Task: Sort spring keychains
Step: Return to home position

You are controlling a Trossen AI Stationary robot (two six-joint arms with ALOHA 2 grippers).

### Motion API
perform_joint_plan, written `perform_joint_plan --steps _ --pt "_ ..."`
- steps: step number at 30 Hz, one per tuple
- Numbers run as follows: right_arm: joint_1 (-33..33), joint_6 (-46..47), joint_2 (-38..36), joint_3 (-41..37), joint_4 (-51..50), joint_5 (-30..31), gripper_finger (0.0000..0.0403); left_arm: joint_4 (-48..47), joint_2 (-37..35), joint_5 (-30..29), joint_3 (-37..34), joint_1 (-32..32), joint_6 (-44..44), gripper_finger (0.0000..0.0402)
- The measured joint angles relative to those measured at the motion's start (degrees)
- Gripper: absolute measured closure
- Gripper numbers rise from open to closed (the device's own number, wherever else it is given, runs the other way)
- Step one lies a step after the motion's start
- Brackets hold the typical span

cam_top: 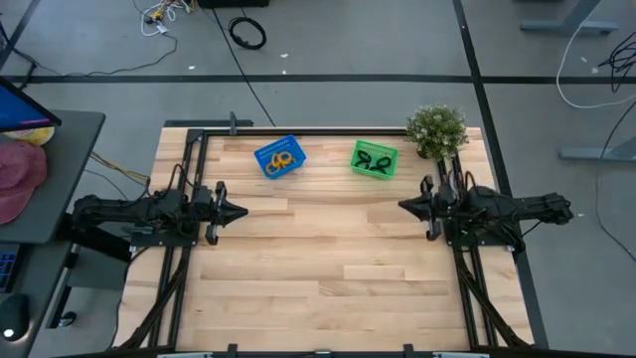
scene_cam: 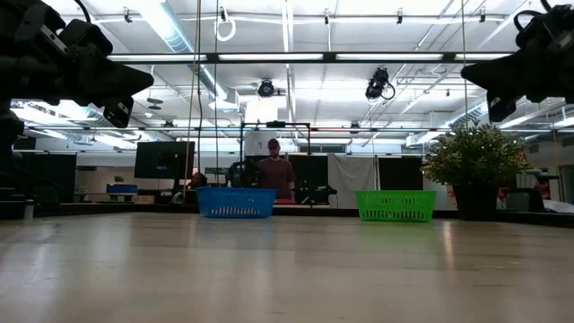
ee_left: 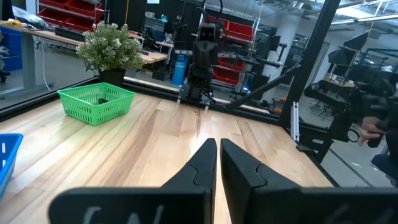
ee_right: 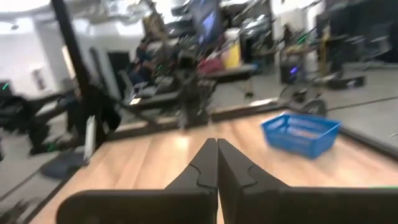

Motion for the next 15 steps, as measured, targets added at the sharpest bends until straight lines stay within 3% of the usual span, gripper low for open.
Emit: perform_joint_plan --steps 8,15 --pt "0.0 -0.57 0.0 -0.02 -3.69 -8.6 0.0403 0.0 0.02 0.0 0.0 0.0 0.0 0.0376" --pt "0.0 -3.46 0.16 -0.02 -3.64 -9.63 0.0403 0.0 0.0 0.0 0.0 -0.02 0.0 0.0376"
